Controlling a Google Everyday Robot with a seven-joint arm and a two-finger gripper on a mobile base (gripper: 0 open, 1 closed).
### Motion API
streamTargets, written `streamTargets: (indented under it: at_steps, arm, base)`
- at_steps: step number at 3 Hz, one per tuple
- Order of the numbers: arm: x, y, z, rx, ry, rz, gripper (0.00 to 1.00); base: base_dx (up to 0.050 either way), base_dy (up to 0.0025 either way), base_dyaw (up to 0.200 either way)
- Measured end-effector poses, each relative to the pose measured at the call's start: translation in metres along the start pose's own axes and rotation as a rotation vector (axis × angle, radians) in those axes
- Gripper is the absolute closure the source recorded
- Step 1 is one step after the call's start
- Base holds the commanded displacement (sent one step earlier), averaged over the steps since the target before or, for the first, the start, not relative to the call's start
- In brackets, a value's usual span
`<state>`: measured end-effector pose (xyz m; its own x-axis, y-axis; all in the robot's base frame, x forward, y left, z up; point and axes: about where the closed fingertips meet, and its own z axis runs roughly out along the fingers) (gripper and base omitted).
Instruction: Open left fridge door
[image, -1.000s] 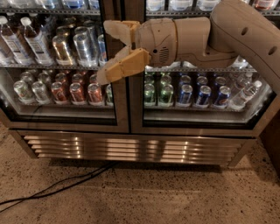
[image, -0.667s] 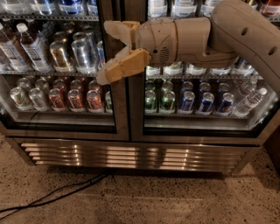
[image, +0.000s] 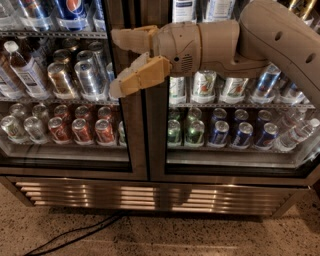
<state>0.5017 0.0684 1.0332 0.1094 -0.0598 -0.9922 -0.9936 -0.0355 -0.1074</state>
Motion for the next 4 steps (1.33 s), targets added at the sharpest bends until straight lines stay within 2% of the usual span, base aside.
streamTargets:
  at_steps: [1,2,3,4]
  arm:
    - [0.0000,0.0000,0.0001,0.000,0.000,0.000,0.00]
    - [0.0000,0.0000,0.0001,0.000,0.000,0.000,0.00]
    - [0.0000,0.0000,0.0001,0.000,0.000,0.000,0.00]
    - [0.0000,0.0000,0.0001,0.000,0.000,0.000,0.00]
  base:
    - [0.000,-0.00002,-0.142]
    - [0.020,0.00164,0.160]
    - [-0.050,-0.00011,0.001]
    - [0.000,-0.00002,0.196]
